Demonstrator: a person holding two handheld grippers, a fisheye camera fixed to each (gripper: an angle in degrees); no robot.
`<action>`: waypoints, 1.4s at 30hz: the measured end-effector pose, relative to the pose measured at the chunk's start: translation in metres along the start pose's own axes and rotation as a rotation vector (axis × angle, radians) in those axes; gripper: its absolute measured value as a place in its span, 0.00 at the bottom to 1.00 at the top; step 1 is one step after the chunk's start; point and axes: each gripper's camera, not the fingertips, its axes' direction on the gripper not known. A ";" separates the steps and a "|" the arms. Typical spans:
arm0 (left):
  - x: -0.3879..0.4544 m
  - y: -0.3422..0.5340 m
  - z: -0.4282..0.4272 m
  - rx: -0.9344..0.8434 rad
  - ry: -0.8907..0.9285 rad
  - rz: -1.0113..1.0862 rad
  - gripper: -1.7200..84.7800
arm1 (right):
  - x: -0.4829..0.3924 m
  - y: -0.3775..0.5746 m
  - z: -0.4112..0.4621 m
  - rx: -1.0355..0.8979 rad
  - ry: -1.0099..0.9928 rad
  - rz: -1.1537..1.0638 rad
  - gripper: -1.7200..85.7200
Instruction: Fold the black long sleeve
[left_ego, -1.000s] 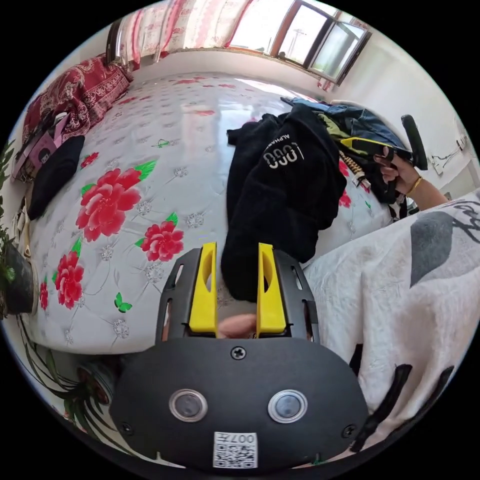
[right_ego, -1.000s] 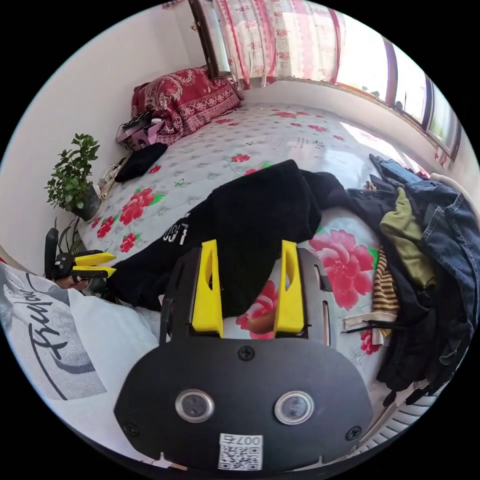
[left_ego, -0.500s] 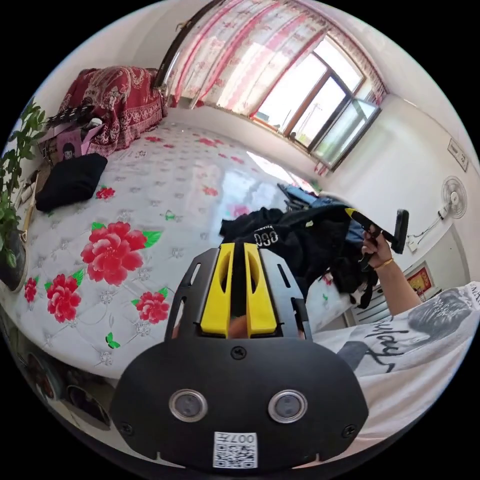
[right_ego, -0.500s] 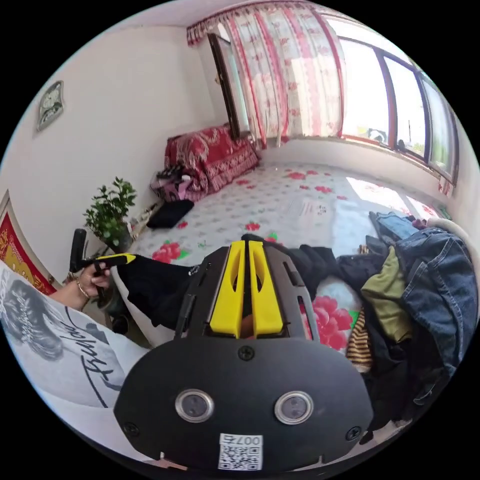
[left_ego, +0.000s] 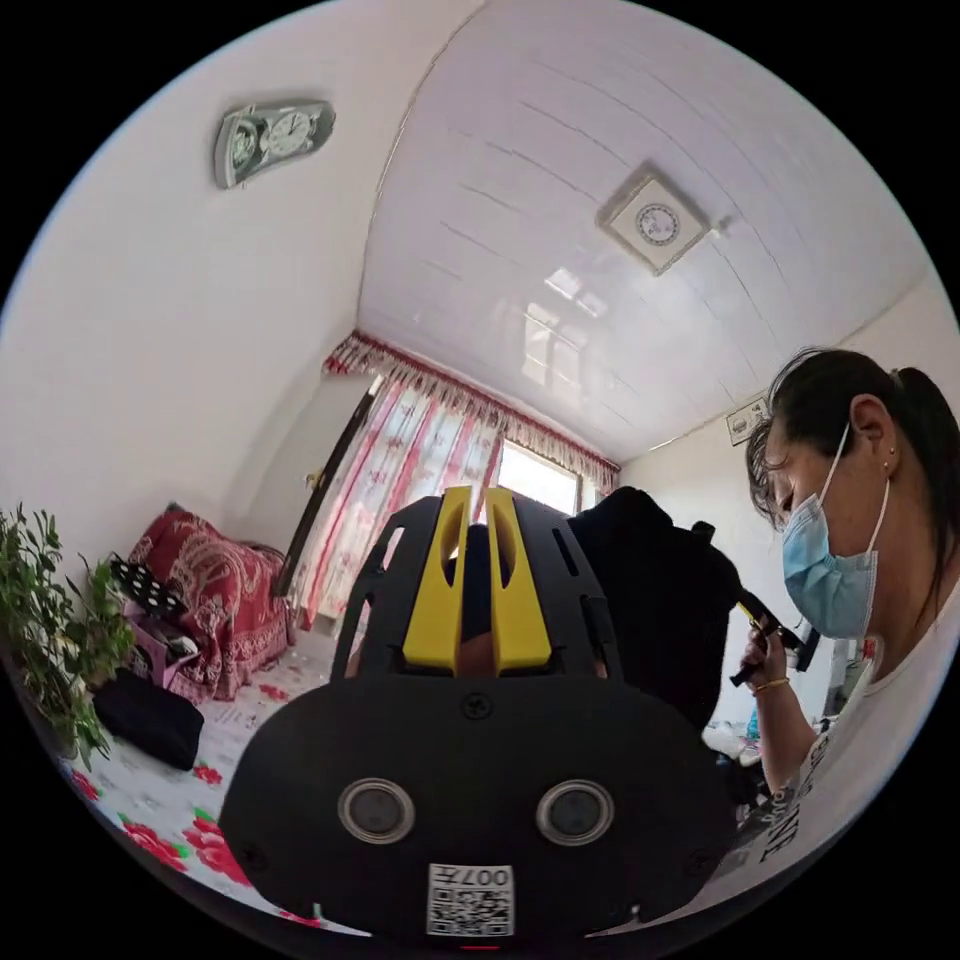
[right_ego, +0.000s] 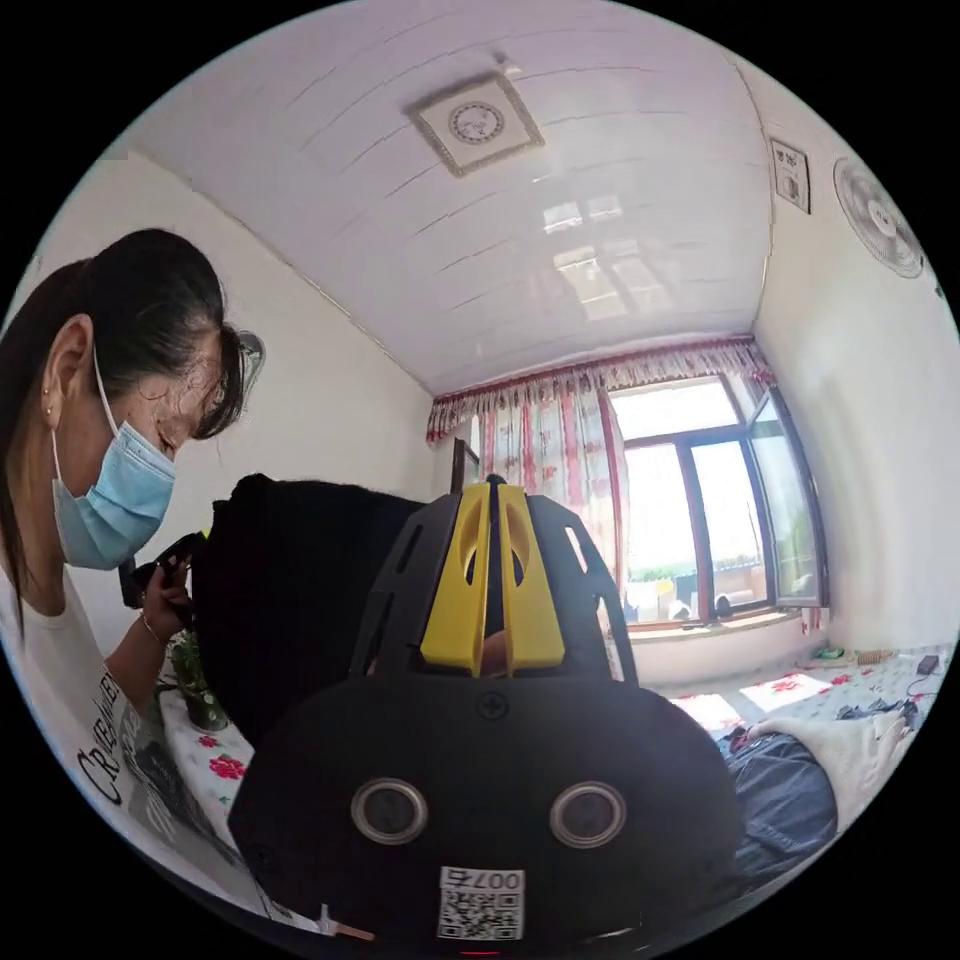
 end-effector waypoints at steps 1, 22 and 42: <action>0.009 -0.004 0.002 0.015 -0.049 0.055 0.02 | -0.005 -0.002 0.001 0.000 0.013 -0.018 0.02; -0.175 0.389 0.103 -1.361 -0.457 -0.214 0.08 | 0.097 0.463 0.207 -1.522 0.158 0.199 0.13; -0.111 0.518 0.188 -1.881 -0.500 0.079 0.03 | 0.053 0.598 0.228 -1.745 -0.252 0.306 0.15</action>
